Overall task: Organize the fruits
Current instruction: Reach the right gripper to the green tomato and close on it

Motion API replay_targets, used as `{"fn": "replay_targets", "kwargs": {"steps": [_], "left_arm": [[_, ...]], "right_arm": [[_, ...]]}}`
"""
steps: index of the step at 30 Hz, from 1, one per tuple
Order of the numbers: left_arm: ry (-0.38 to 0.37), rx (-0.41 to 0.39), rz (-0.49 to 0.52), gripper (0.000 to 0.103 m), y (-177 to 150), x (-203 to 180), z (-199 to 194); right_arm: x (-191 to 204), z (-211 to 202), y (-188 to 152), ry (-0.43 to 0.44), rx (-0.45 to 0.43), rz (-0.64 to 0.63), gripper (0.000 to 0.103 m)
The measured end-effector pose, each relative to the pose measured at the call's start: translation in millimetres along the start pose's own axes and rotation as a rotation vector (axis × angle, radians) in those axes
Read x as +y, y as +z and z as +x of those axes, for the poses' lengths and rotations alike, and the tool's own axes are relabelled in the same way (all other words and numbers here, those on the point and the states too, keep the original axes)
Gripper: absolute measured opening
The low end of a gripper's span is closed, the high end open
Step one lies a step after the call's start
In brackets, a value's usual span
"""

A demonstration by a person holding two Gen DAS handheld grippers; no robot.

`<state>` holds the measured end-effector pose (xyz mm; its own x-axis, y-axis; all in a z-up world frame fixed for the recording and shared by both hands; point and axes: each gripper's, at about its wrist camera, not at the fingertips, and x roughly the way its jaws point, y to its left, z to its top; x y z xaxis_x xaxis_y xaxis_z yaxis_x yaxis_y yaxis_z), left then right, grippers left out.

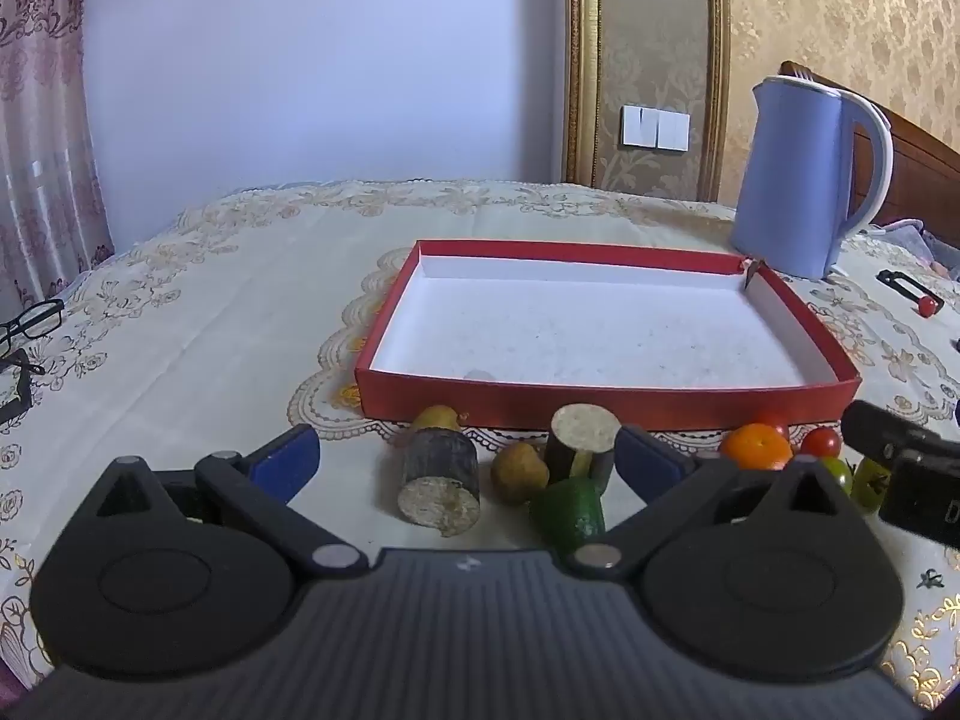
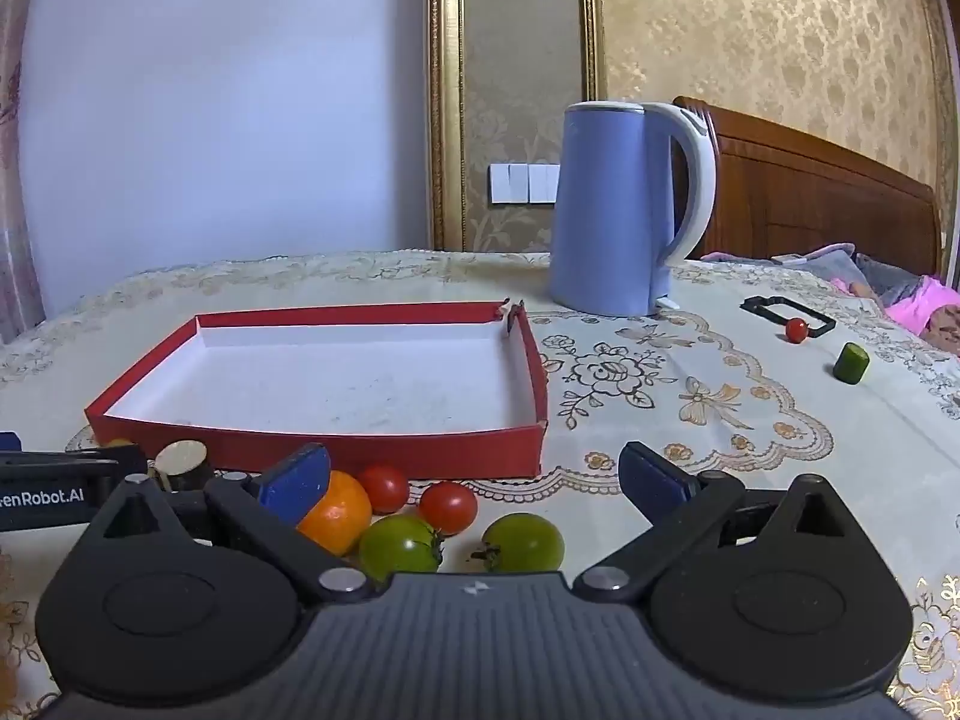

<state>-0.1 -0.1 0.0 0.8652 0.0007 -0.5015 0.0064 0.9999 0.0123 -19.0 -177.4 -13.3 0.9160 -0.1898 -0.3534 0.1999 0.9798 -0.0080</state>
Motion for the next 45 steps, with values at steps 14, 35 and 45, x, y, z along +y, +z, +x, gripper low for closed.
{"fn": "replay_targets", "kwargs": {"steps": [14, 35, 45], "left_arm": [[0.005, 0.011, 0.014, 0.103, -2, -2, 5], [-0.031, 0.027, 0.031, 0.103, -16, 1, 9], [-0.051, 0.072, 0.035, 0.103, -22, 5, 16]], "right_arm": [[-1, -3, 0, 0.030, -0.014, -0.005, 0.103], [-22, -24, -14, 0.040, -0.012, -0.042, 0.103], [-25, -10, -19, -0.018, 0.012, -0.081, 0.099]]}}
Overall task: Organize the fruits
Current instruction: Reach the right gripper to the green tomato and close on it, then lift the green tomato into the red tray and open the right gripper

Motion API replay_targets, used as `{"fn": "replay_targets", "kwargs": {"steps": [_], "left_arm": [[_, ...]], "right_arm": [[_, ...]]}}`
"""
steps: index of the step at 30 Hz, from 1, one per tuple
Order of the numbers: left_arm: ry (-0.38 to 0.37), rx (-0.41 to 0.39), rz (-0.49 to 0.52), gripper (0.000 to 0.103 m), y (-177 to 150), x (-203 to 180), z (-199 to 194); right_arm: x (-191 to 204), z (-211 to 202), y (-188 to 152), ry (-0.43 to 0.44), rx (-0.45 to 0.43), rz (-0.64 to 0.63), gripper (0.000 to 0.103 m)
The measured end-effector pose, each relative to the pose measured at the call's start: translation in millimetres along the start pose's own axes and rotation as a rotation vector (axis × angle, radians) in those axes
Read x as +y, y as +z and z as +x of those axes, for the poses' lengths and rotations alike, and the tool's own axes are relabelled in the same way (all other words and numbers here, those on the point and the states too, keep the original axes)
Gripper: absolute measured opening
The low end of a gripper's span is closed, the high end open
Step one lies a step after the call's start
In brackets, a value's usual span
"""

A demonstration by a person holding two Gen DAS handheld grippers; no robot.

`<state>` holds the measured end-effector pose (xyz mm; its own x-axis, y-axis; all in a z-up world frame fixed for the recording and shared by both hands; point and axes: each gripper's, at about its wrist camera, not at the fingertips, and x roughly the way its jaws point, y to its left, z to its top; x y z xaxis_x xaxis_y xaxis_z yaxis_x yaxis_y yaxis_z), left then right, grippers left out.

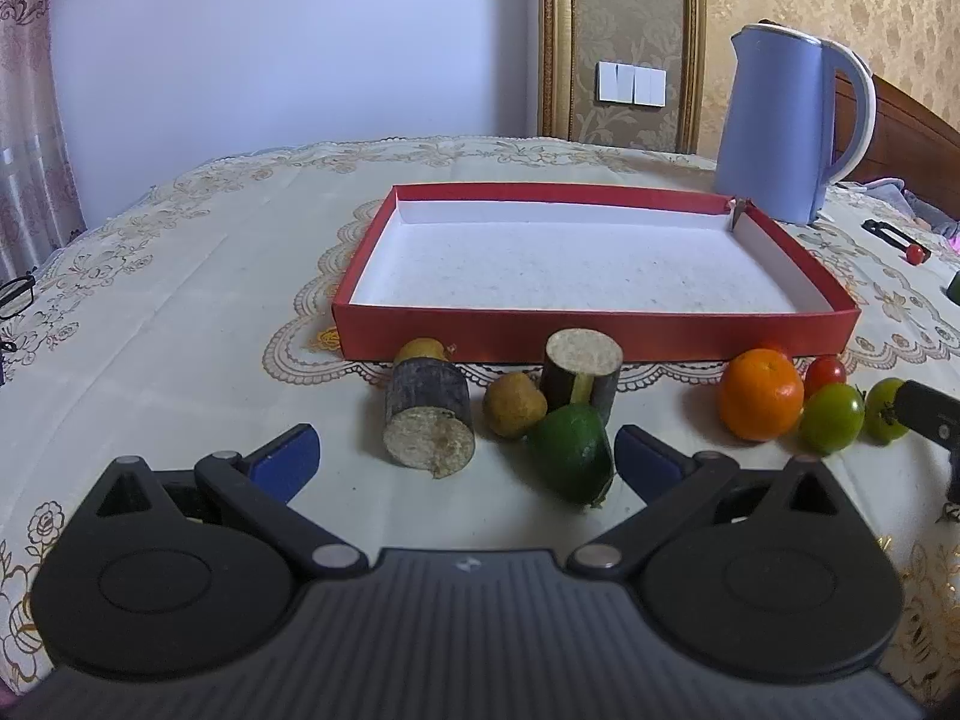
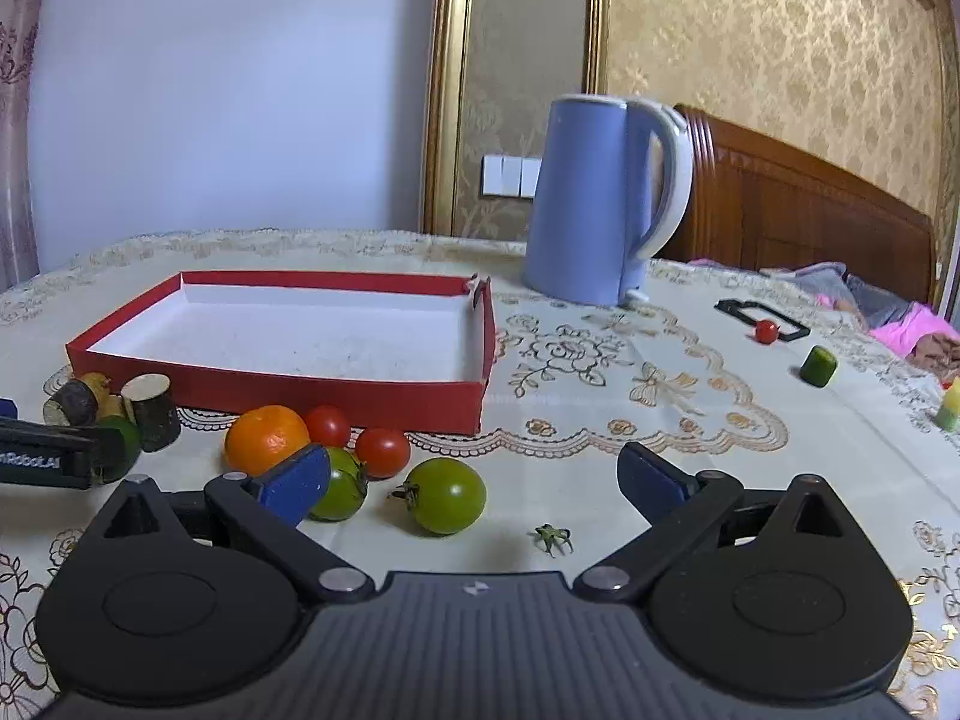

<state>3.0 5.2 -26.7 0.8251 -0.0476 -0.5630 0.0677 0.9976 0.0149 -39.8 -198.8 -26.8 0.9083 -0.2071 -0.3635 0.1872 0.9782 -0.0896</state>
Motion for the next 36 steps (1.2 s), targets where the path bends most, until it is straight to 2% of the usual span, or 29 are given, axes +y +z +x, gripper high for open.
{"fn": "replay_targets", "kwargs": {"steps": [2, 4, 5, 6, 8, 10, 12, 16, 17, 23, 30, 33, 36], "left_arm": [[-0.004, -0.004, 0.000, 0.103, 0, 0, 1], [-0.007, -0.014, 0.000, 0.103, 0, 0, 2], [-0.008, -0.010, 0.001, 0.103, 0, 0, 2], [-0.011, -0.006, -0.004, 0.103, 0, 0, 2], [-0.013, -0.003, -0.003, 0.103, 0, 1, 3], [-0.022, -0.003, -0.011, 0.103, -1, 2, 2], [-0.029, -0.004, -0.010, 0.103, -1, 2, 2], [-0.032, -0.002, -0.001, 0.103, -1, 4, 4], [-0.032, -0.003, 0.005, 0.103, -1, 4, 5], [-0.063, -0.024, -0.004, 0.103, -2, 11, 0], [-0.095, -0.058, -0.021, 0.103, -8, 22, -6], [-0.102, -0.045, -0.047, 0.103, -7, 25, -3], [-0.112, -0.034, -0.066, 0.103, -6, 28, -2]], "right_arm": [[0, 4, -1, -0.005, 0.008, -0.001, 0.097], [0, 10, -2, -0.012, 0.029, 0.000, 0.090], [-1, 13, -2, -0.014, 0.045, 0.009, 0.083], [-3, 16, -3, -0.011, 0.063, 0.020, 0.079], [-7, 23, -3, 0.015, 0.098, 0.042, 0.078], [-8, 28, -5, 0.026, 0.117, 0.058, 0.072], [-8, 32, -6, 0.039, 0.138, 0.059, 0.056], [-6, 34, -5, 0.084, 0.152, 0.054, 0.043], [-5, 34, -6, 0.096, 0.150, 0.050, 0.036], [-7, 32, -4, 0.127, 0.137, 0.054, 0.034], [-7, 14, 32, 0.127, -0.031, 0.027, 0.034], [-1, 31, 51, 0.115, -0.063, -0.008, 0.034], [3, 69, 66, 0.136, -0.004, 0.006, 0.034]]}}
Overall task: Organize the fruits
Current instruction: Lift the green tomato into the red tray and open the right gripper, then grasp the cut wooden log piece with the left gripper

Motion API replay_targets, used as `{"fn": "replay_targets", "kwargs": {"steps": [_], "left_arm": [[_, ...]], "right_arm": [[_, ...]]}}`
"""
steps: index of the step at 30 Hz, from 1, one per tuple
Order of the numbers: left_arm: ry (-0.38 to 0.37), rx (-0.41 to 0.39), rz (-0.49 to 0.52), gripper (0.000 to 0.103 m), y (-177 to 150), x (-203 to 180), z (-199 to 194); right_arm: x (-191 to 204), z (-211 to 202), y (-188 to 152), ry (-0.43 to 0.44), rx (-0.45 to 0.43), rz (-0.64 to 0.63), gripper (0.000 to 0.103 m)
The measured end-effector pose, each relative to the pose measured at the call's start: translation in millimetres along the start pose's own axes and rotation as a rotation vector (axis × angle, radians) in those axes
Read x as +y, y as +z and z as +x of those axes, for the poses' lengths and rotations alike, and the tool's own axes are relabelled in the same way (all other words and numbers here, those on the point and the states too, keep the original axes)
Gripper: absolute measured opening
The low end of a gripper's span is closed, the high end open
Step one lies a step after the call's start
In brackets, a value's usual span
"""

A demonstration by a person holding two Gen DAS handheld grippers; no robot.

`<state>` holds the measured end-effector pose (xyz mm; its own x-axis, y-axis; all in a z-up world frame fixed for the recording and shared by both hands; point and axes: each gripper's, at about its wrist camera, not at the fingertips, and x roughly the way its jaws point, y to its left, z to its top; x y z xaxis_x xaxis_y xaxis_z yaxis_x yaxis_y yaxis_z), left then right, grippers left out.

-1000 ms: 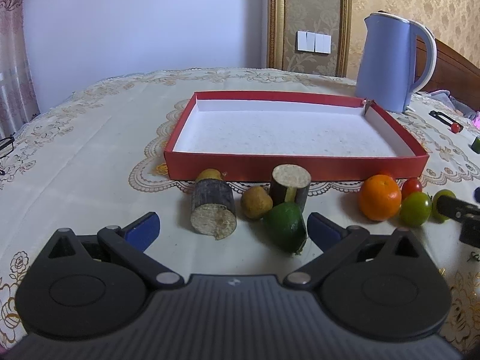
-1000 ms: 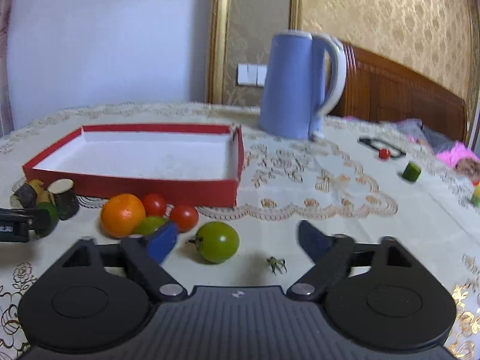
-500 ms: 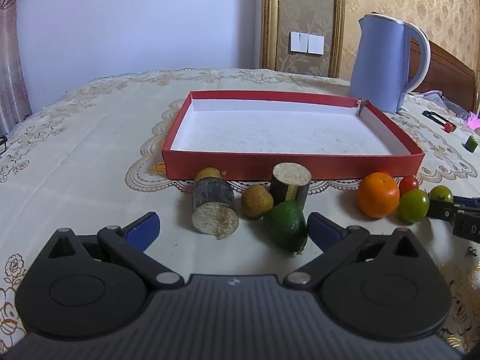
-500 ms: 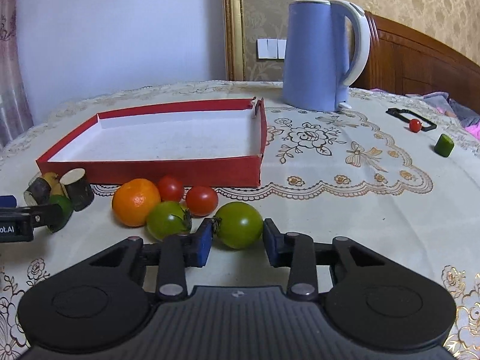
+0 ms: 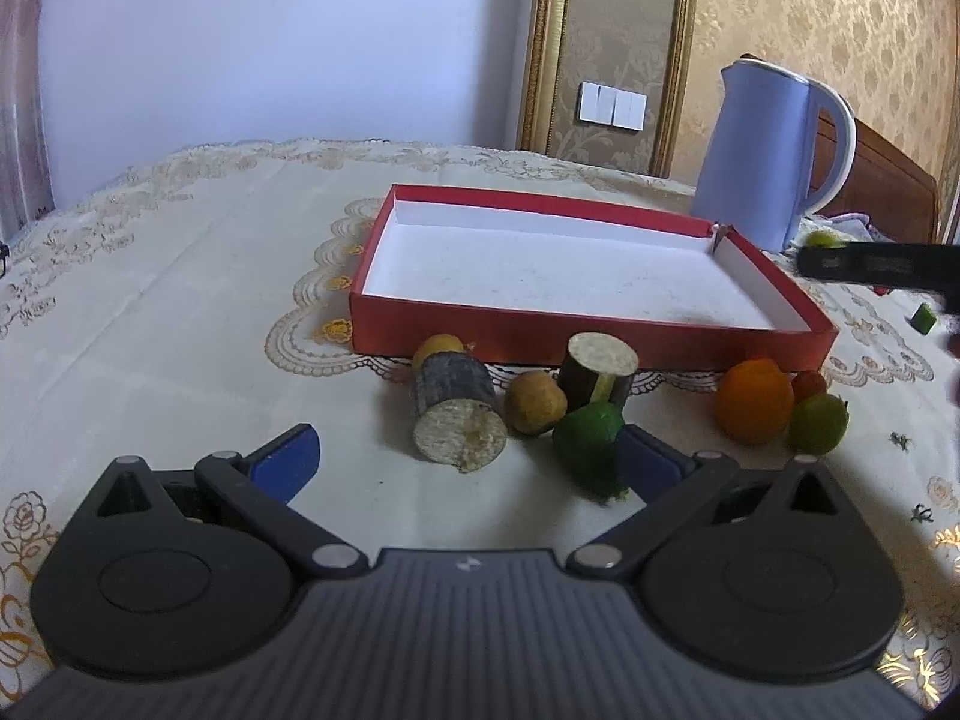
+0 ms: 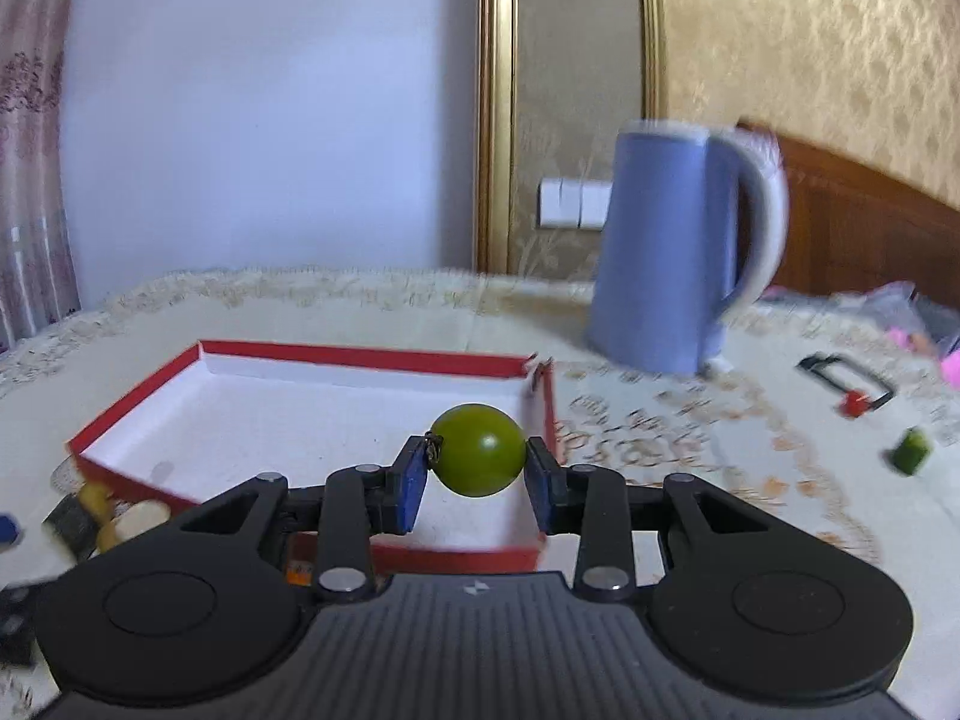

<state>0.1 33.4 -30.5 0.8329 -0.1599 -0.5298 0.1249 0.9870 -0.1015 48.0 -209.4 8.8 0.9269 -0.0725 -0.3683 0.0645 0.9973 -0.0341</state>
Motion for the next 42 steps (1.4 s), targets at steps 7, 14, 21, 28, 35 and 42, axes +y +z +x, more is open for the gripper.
{"fn": "replay_targets", "kwargs": {"steps": [7, 14, 21, 28, 35, 42], "left_arm": [[-0.002, 0.005, 0.012, 0.103, -2, 0, 2], [-0.019, 0.009, 0.029, 0.103, -2, -4, 4], [0.001, -0.006, 0.047, 0.103, -3, -6, 1], [0.082, -0.047, 0.050, 0.103, 0, -10, -3], [0.068, -0.025, 0.073, 0.100, 6, -1, -8], [0.080, 0.025, 0.078, 0.084, 7, 3, 1]], "right_arm": [[-6, 73, 5, 0.017, 0.150, 0.044, 0.034], [-3, 88, -4, 0.019, 0.195, 0.034, 0.037], [-17, 47, -5, 0.051, 0.111, 0.087, 0.070], [-44, -19, -33, -0.085, 0.013, 0.087, 0.071], [-82, -16, -51, -0.112, 0.065, 0.221, 0.071], [-95, -8, -57, -0.132, 0.131, 0.301, 0.072]]}}
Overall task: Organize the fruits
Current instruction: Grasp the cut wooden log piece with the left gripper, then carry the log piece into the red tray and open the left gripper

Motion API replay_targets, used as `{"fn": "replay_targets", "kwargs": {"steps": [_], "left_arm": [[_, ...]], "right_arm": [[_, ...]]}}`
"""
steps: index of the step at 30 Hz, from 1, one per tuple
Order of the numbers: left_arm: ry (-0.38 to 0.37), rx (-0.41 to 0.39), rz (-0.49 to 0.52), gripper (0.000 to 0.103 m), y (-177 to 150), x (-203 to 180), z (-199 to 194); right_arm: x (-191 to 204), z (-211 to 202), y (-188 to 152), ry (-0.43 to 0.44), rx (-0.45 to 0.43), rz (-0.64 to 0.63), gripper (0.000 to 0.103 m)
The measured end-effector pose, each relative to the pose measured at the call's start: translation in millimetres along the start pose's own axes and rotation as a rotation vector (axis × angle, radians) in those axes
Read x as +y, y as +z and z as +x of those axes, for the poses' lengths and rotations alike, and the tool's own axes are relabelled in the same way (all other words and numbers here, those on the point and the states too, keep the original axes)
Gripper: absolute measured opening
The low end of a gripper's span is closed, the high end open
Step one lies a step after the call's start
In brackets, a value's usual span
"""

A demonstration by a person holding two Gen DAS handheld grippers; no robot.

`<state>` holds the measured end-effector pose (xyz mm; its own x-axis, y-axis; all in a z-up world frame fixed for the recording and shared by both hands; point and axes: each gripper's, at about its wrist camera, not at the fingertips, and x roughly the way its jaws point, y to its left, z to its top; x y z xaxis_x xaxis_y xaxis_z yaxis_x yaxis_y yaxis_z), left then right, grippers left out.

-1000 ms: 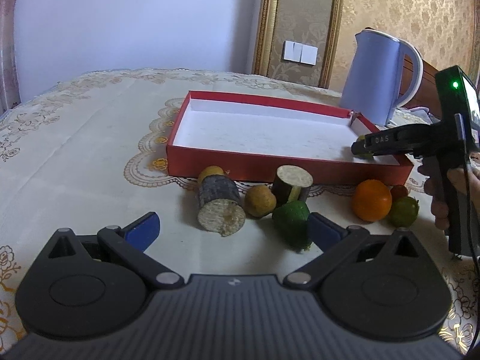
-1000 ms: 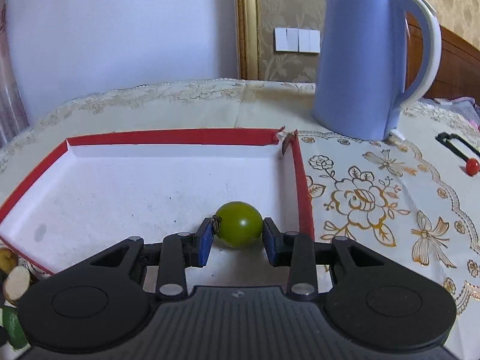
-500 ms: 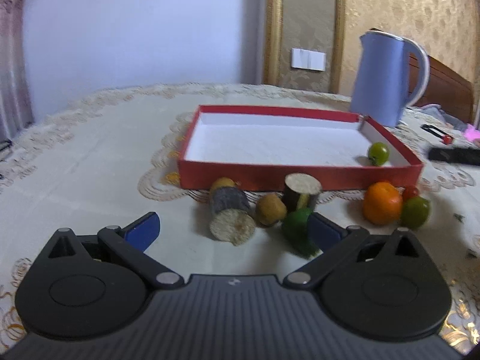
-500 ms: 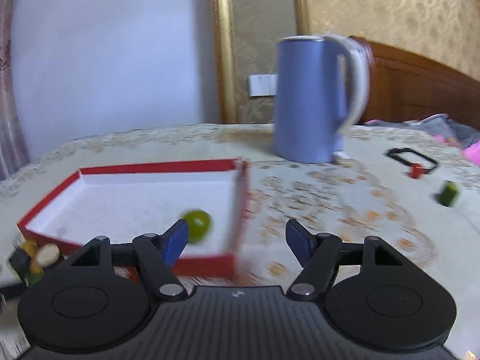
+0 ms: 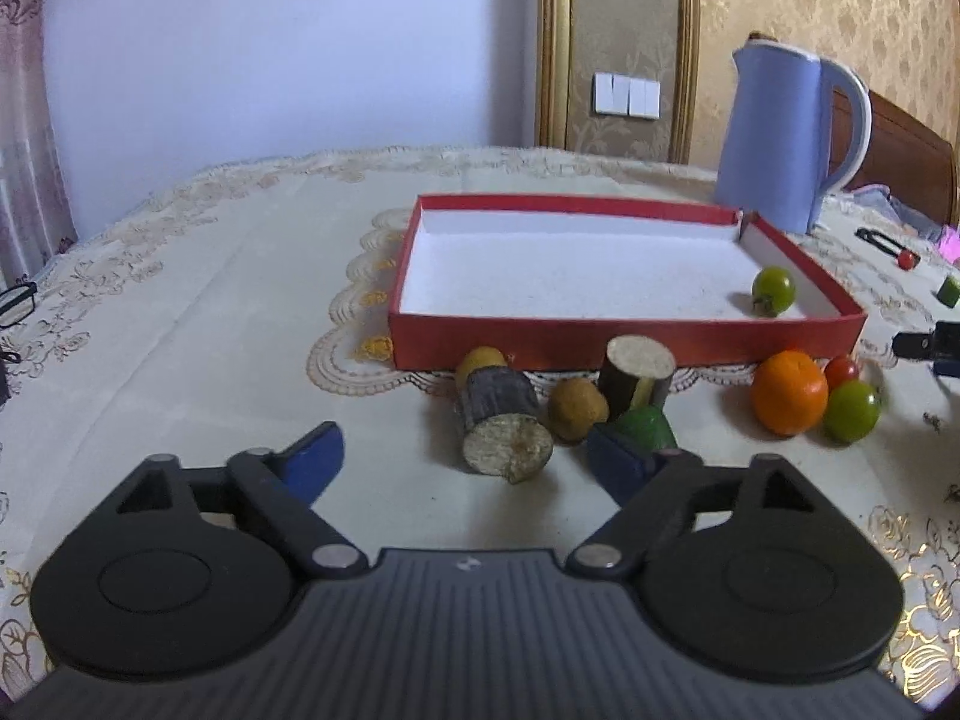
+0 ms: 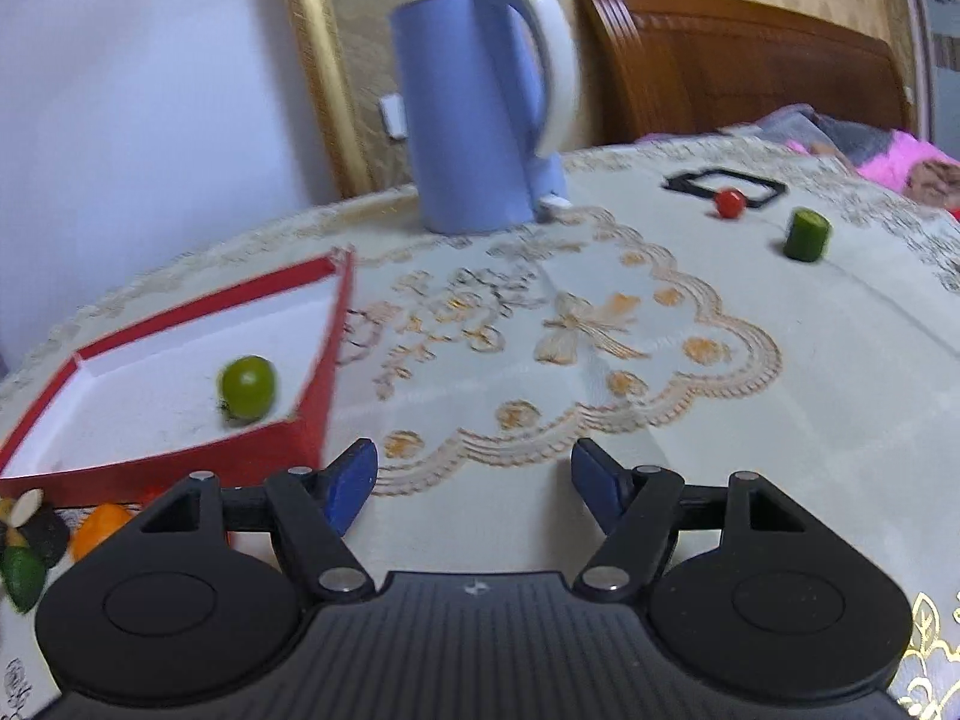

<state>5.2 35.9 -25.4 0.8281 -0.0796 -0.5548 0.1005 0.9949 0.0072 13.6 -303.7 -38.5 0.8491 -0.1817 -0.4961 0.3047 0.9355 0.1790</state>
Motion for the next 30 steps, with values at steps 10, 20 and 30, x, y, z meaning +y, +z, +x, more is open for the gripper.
{"fn": "replay_targets", "kwargs": {"steps": [10, 20, 30], "left_arm": [[-0.011, 0.021, 0.001, 0.053, 3, -2, 18], [-0.037, 0.010, 0.015, 0.036, 3, -5, 18], [-0.047, 0.000, 0.008, 0.035, 1, -4, 18]], "right_arm": [[11, -26, -13, -0.048, -0.023, -0.123, 0.073], [24, -39, -22, 0.018, -0.067, -0.206, 0.073], [22, -21, -23, -0.013, 0.029, -0.197, 0.075]]}}
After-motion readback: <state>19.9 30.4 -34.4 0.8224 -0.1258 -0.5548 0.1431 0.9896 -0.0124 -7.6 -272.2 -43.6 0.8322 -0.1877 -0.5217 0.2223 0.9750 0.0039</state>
